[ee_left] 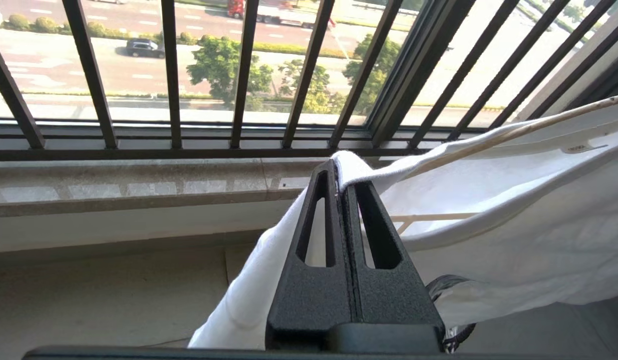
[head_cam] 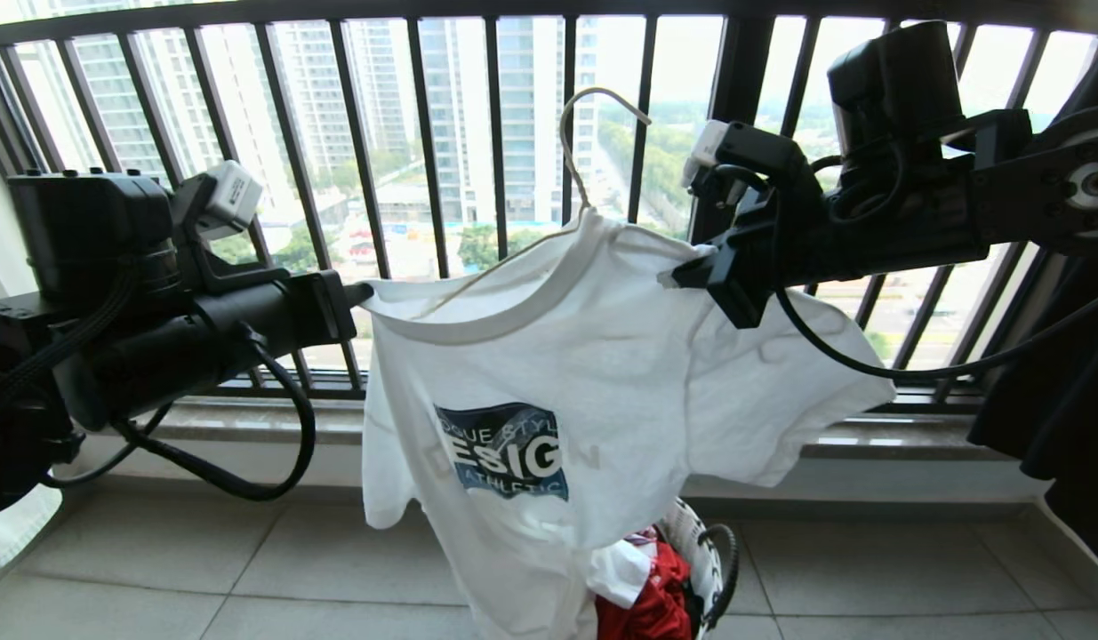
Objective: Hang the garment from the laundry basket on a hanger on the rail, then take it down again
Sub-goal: Hang the clothes on the clothes rack
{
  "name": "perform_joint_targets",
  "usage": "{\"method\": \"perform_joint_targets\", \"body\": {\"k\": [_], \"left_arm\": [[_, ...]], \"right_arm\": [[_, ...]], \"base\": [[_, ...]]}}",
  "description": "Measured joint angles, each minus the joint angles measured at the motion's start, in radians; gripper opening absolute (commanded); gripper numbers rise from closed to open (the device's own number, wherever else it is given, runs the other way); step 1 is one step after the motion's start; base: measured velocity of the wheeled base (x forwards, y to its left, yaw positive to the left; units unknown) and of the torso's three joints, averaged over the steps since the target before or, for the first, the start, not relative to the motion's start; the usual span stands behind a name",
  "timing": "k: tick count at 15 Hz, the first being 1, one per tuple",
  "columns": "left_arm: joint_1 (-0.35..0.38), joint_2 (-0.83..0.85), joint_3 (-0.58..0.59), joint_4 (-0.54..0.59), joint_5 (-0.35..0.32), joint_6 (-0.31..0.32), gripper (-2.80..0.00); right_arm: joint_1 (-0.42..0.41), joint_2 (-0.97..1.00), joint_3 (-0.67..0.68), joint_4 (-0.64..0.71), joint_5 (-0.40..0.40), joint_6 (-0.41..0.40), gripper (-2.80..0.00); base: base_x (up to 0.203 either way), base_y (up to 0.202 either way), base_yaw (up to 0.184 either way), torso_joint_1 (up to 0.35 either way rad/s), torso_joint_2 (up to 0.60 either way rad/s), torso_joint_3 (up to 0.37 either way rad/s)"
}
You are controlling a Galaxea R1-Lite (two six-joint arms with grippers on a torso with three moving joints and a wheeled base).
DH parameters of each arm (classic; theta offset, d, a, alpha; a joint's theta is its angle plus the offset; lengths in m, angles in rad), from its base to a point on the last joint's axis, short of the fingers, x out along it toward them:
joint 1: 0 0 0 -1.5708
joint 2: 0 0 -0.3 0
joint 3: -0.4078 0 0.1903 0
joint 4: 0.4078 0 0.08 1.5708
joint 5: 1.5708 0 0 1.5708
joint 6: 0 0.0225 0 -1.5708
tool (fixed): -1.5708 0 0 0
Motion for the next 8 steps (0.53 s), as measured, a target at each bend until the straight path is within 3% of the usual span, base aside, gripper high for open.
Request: {"method": "perform_joint_targets", "body": {"k": [3, 6, 8], "left_arm": [[-0.015, 0.011, -0.053, 0.025, 0.002, 0.002, -2.80], [-0.042, 0.019, -0.136, 0.123, 0.003, 0.008, -2.80], [-0.046, 0.038, -0.185, 0.158, 0.005, 0.055, -2.80]], "right_arm": [[0.000, 0.008, 0.013, -0.001, -0.002, 0.000, -2.80], [0.001, 0.017, 0.016, -0.002, -0.006, 0.000, -2.80], [0.002, 0.012, 0.031, 0.000, -0.004, 0.000, -2.80]], "base": [[0.000, 0.000, 0.000, 0.000, 0.00, 0.000], [0.000, 0.000, 0.000, 0.000, 0.00, 0.000], [0.000, 0.000, 0.000, 0.000, 0.00, 0.000]]}}
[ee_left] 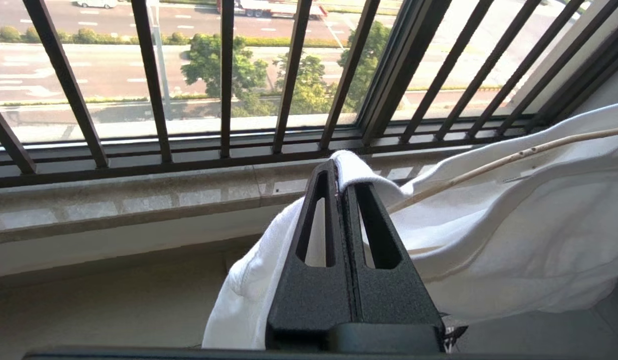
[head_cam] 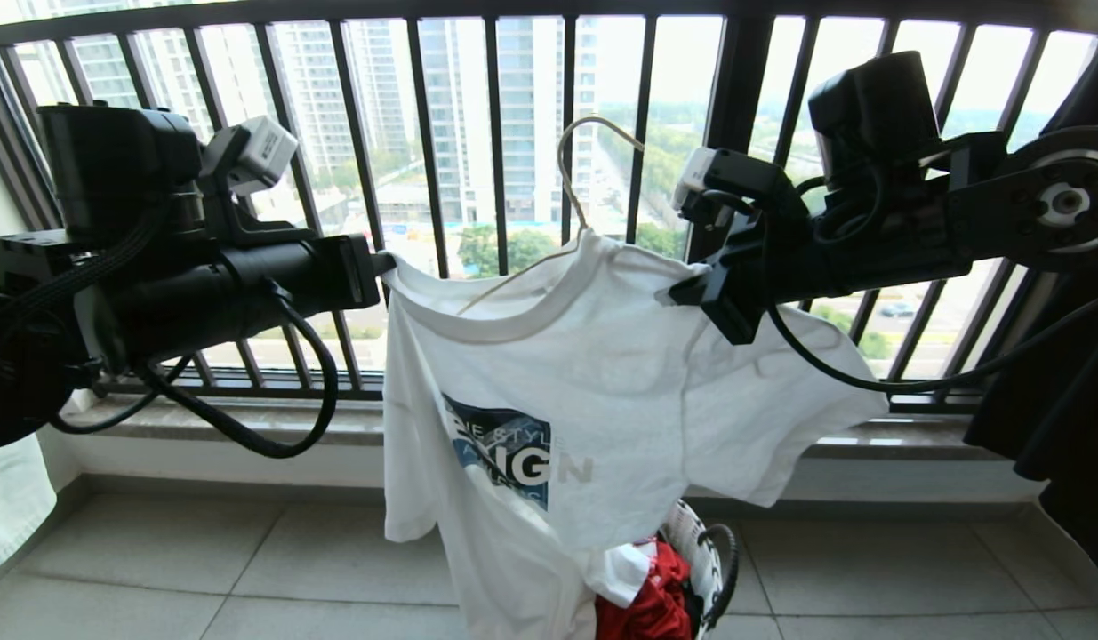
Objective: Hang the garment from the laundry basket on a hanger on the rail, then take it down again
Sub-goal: Hang the clothes on the clothes rack
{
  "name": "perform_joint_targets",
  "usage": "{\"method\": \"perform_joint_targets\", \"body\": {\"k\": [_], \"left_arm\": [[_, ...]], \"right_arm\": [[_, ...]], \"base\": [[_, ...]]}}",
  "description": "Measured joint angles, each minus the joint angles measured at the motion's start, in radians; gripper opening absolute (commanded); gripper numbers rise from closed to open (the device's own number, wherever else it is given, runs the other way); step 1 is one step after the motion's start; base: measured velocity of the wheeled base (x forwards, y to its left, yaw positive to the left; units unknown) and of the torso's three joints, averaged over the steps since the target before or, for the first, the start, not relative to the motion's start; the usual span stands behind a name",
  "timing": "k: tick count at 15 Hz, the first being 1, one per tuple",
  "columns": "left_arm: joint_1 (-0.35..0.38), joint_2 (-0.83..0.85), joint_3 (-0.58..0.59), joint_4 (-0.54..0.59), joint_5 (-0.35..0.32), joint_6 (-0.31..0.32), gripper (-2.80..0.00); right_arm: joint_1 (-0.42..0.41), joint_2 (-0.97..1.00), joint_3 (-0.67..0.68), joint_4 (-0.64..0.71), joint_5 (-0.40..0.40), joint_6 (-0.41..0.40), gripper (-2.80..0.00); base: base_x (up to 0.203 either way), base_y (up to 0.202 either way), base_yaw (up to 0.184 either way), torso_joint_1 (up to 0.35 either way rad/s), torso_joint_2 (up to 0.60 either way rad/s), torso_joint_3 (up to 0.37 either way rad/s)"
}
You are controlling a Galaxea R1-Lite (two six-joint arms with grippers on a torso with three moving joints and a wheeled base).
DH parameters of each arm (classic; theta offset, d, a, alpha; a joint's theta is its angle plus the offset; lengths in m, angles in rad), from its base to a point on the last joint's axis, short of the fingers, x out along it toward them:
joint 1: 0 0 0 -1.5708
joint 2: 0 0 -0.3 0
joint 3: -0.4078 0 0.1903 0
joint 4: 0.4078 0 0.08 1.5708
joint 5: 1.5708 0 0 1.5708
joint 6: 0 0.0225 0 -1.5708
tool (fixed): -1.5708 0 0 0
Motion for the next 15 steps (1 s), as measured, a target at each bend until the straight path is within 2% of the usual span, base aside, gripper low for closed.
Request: {"method": "perform_joint_targets", "body": {"k": [3, 9, 11, 15], "left_arm": [[0.012, 0.027, -0.055, 0.010, 0.001, 0.053, -2.80], [0.040, 0.065, -0.171, 0.121, 0.000, 0.167, -2.80], [0.045, 0.067, -0.214, 0.186, 0.001, 0.181, -2.80], [0.043, 0.065, -0.233, 0.201, -0.002, 0.212, -2.80]], "right_arm": [[0.021, -0.016, 0.016, 0.003, 0.006, 0.007, -2.80], [0.080, -0.020, 0.038, 0.000, 0.011, 0.029, -2.80], [0.087, -0.006, 0.016, -0.002, 0.012, 0.043, -2.80], [0.090, 0.011, -0.013, 0.002, 0.036, 0.092, -2.80]], "base": [[0.000, 0.000, 0.000, 0.000, 0.00, 0.000], [0.000, 0.000, 0.000, 0.000, 0.00, 0.000], [0.000, 0.000, 0.000, 0.000, 0.00, 0.000], [0.000, 0.000, 0.000, 0.000, 0.00, 0.000]]}}
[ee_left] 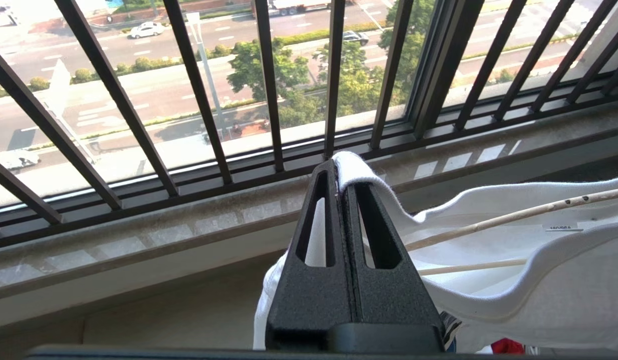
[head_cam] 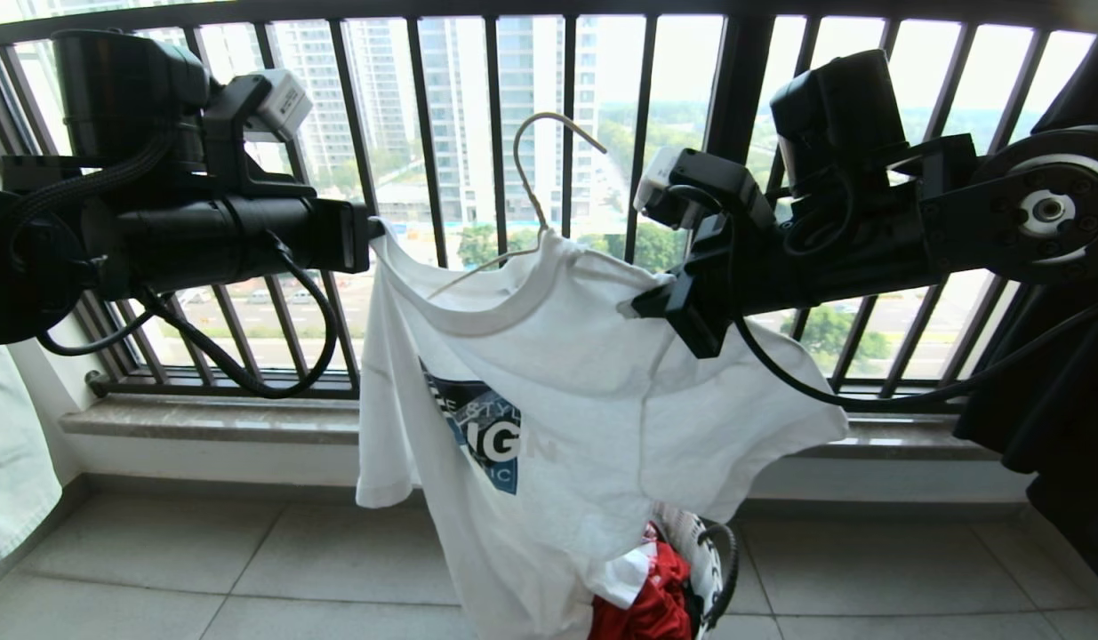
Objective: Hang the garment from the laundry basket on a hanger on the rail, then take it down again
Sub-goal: Hang the clothes on the clothes rack
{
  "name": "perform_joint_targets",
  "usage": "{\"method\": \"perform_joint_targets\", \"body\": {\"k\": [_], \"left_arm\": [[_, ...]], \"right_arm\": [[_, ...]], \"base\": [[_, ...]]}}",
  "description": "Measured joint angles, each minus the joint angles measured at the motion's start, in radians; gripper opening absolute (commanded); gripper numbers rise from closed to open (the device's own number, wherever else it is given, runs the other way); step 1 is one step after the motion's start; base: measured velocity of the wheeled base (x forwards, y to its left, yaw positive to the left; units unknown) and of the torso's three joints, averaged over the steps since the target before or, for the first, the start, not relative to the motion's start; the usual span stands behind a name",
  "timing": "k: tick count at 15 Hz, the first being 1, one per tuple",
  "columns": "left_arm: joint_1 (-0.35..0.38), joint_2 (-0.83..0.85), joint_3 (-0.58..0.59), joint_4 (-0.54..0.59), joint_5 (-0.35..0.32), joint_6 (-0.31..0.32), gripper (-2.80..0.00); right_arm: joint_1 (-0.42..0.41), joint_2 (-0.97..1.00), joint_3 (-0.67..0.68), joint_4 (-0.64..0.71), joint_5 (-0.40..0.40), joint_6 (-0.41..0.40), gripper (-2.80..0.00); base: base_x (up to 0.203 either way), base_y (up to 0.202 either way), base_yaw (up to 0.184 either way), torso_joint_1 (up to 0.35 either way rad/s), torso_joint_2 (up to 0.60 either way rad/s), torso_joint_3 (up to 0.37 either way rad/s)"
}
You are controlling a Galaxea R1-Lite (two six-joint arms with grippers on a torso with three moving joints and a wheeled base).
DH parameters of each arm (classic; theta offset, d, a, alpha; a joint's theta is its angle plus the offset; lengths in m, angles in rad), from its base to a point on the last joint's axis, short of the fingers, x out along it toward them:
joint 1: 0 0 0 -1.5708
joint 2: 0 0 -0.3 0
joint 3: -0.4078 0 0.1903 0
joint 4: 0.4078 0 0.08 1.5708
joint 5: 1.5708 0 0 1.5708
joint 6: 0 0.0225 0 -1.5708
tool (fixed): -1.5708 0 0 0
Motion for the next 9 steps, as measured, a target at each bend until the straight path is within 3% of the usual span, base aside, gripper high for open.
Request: {"method": "perform_joint_targets", "body": {"k": [5, 9], "left_arm": [[-0.024, 0.007, -0.008, -0.010, 0.000, 0.011, -2.80], [-0.010, 0.021, -0.065, 0.036, 0.025, 0.074, -2.80]], "right_arm": [[0.001, -0.011, 0.023, 0.003, 0.053, 0.036, -2.80], [-0.005, -0.031, 0.065, 0.005, 0.059, 0.032, -2.80]], "base": [[0.000, 0.000, 0.000, 0.000, 0.00, 0.000], [0.000, 0.000, 0.000, 0.000, 0.00, 0.000]]}}
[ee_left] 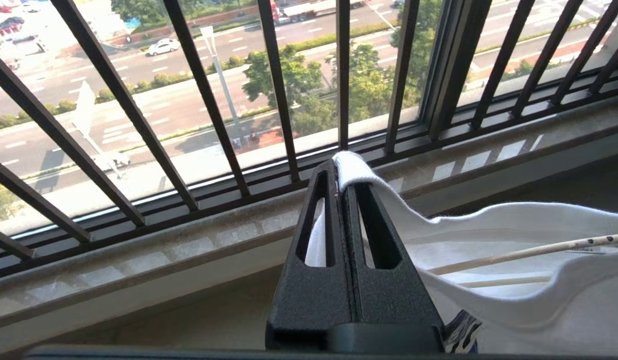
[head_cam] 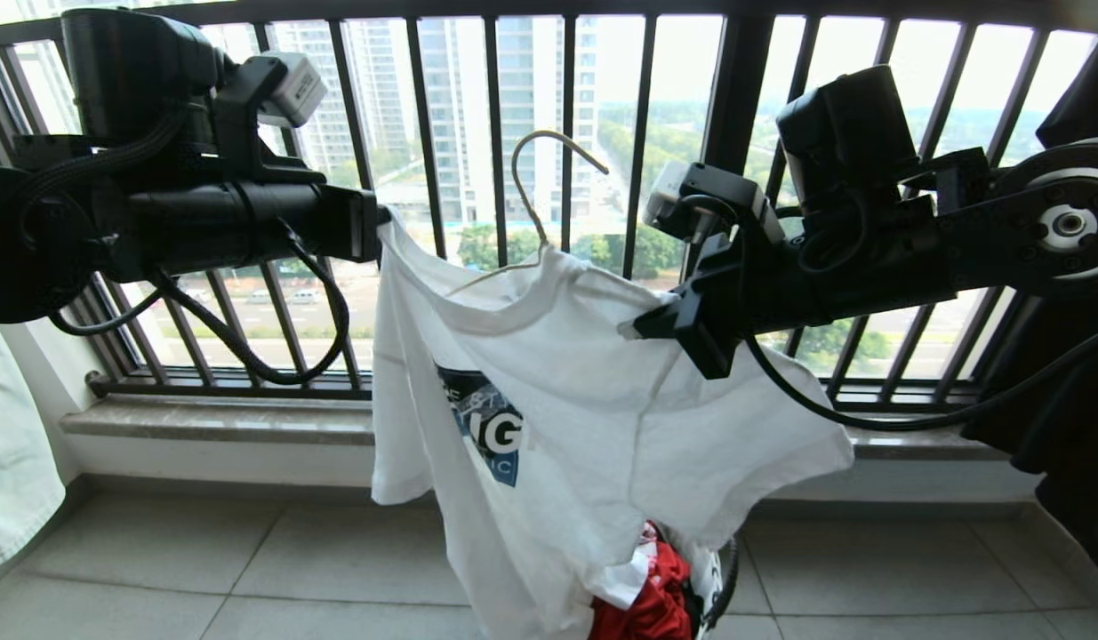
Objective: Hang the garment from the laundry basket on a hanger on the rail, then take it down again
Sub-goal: Hang the clothes on the clothes rack
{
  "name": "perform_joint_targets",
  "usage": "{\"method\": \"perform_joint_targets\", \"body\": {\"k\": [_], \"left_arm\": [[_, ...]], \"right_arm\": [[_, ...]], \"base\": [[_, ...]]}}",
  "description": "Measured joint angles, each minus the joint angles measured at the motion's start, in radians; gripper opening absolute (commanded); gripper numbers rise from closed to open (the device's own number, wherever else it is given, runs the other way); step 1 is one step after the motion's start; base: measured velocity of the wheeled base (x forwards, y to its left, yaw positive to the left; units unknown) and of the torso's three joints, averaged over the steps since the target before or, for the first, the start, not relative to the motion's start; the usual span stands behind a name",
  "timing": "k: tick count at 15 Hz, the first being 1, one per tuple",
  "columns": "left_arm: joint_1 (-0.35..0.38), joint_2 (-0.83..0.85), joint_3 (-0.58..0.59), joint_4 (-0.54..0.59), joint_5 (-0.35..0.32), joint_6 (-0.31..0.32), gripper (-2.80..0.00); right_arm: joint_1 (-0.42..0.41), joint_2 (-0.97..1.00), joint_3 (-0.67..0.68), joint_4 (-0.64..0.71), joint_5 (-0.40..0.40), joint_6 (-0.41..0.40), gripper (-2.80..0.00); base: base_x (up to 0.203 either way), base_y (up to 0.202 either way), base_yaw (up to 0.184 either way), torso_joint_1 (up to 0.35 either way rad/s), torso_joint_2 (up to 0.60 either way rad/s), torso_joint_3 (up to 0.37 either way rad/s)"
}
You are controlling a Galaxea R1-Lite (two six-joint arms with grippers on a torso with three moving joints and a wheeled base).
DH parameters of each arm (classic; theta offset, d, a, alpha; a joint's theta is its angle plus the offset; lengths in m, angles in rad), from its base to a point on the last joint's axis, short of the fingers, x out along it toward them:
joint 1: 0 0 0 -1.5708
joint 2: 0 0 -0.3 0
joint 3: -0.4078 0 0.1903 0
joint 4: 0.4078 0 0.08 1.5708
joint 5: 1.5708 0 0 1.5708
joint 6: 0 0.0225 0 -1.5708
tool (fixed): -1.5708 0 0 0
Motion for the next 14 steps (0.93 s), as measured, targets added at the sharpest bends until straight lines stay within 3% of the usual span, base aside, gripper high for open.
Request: {"method": "perform_joint_targets", "body": {"k": [3, 8, 14], "left_arm": [[0.032, -0.017, -0.020, 0.099, 0.006, 0.024, -2.80], [0.095, -0.023, -0.035, 0.111, 0.005, 0.119, -2.80], [0.118, 0.017, -0.095, 0.099, -0.004, 0.130, -2.80]], "right_arm": [[-0.025, -0.003, 0.007, 0.001, -0.001, -0.004, -2.80], [-0.034, -0.017, 0.015, 0.006, 0.001, -0.004, -2.80], [-0.016, -0.023, 0.010, 0.000, 0.007, 0.008, -2.80]], "base": [[0.000, 0.000, 0.000, 0.000, 0.00, 0.000], [0.000, 0.000, 0.000, 0.000, 0.00, 0.000], [0.000, 0.000, 0.000, 0.000, 0.00, 0.000]]}}
